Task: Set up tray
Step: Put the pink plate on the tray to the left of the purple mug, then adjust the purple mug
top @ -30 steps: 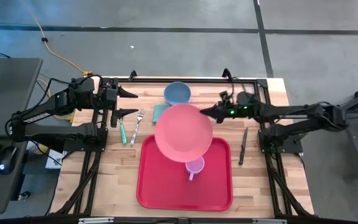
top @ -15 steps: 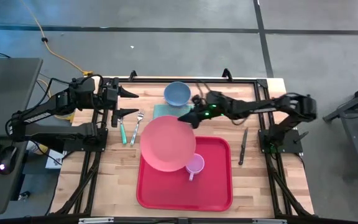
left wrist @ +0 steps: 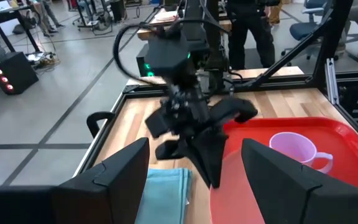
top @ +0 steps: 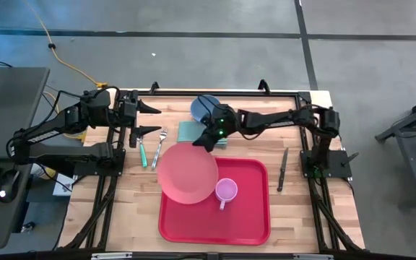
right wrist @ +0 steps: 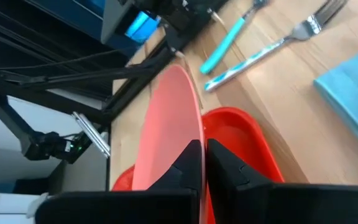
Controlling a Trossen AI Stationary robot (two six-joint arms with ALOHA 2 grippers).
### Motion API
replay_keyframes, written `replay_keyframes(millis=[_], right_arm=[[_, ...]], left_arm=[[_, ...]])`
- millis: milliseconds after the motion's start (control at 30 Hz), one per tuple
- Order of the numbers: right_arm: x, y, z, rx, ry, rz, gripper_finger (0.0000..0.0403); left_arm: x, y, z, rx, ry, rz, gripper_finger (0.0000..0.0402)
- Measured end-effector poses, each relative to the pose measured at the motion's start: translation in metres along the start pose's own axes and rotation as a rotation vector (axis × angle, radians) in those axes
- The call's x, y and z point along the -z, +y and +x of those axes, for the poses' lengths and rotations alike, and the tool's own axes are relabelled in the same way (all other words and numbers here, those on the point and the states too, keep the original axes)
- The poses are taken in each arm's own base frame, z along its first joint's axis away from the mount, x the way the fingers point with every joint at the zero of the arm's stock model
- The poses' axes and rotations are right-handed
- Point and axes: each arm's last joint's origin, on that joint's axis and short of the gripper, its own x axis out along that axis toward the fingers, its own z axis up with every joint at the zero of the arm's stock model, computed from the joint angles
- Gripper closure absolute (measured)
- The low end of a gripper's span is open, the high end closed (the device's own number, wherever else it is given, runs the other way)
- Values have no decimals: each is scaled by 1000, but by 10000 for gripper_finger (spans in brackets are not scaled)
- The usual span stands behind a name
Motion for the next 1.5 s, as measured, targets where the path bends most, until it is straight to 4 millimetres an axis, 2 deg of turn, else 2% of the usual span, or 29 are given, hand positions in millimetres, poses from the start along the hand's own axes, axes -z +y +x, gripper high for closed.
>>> replay_keyframes(millis=[267,600,1267,1500], right_arm=[[11,-19,17,16,69,42,403],[25,-23,20,57,182,56,402],[69,-19,21,179,489,32,402],[73,-17,20,200,504,25,402]], left_arm=[[0,0,0,0,0,13,115],[0,0,0,1,0,23,115],[0,0,0,1,0,22,115],[0,0,0,1,0,22,115]])
